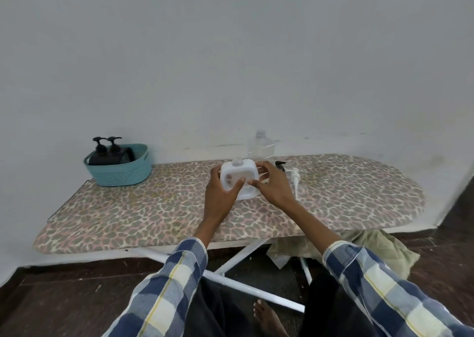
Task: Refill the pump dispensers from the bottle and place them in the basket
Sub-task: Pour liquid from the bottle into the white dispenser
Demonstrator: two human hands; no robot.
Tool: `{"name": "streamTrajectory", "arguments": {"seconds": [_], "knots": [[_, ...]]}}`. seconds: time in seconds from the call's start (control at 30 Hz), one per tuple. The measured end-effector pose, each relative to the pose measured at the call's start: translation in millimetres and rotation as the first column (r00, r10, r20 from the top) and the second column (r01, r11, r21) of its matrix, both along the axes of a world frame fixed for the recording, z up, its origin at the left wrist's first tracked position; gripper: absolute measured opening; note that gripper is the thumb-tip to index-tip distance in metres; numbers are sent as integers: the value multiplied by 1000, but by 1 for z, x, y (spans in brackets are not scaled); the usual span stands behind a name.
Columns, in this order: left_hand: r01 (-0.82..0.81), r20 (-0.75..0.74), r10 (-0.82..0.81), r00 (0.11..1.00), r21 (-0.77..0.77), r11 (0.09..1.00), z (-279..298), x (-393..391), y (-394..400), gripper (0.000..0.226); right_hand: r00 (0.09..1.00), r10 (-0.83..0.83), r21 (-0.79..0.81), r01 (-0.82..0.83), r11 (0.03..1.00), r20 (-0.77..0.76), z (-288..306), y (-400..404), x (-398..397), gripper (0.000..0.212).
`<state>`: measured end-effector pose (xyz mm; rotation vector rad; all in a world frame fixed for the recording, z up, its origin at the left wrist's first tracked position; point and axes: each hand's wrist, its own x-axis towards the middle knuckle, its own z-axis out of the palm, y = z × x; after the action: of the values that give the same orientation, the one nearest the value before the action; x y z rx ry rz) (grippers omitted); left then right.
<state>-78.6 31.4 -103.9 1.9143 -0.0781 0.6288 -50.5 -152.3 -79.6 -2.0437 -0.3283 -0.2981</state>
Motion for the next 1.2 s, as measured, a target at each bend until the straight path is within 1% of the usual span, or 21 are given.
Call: {"name": "streamTrajectory", "arguments": {"seconds": [0.13,0.23,0.3,0.4,0.47,0.57,0.63,0.73,0.8,0.83,0.97,1.03,1.07,1.13,1.2], "knots": [[5,-47,-5,999,-8,1000,-8,2,-7,62,1000,-1,6,1,1000,16,-3,-16,-5,49],[10,-59,-5,998,87,996,-12,-1,-7,60,1000,11,32,-11,999,12,-6,-26,-7,44],[15,-63,-7,998,125,992,-16,-2,-5,60,1000,16,54,-17,998,17,-8,-32,-8,33],[-7,-59,15,998,138,990,-19,-1,-1,58,999,0,93,-4,996,42,-11,-40,-8,15],[-27,-43,34,998,141,990,-19,1,1,55,998,-41,145,35,989,37,-13,-47,-7,16],[-81,-21,85,996,150,985,-19,3,4,53,986,-165,241,161,957,-2,-14,-61,-3,25],[-108,-15,112,994,147,983,-19,6,9,54,972,-235,283,233,930,-26,-14,-69,2,26],[-140,-18,144,989,141,980,-18,11,15,60,964,-265,295,262,919,-30,-11,-73,10,22],[-153,-18,157,987,135,979,-17,14,18,62,971,-239,277,232,932,-7,-8,-68,14,17],[-163,-16,166,986,126,979,-17,14,18,62,975,-220,262,212,942,2,-7,-63,16,20],[-176,-19,178,984,86,981,-20,13,17,65,990,-136,179,140,974,-33,-21,-46,31,59],[-167,-43,171,984,86,982,-22,12,16,63,989,-140,96,143,985,-40,-32,-36,41,71],[-162,-53,168,984,101,982,-22,11,16,63,988,-149,60,150,987,-33,-36,-31,46,73],[-148,-74,160,984,151,977,-24,11,16,66,988,-154,3,154,988,-18,-40,-20,54,68],[-124,-101,144,984,178,976,-26,13,17,68,990,-138,-8,137,990,-37,-37,-11,59,63]]}}
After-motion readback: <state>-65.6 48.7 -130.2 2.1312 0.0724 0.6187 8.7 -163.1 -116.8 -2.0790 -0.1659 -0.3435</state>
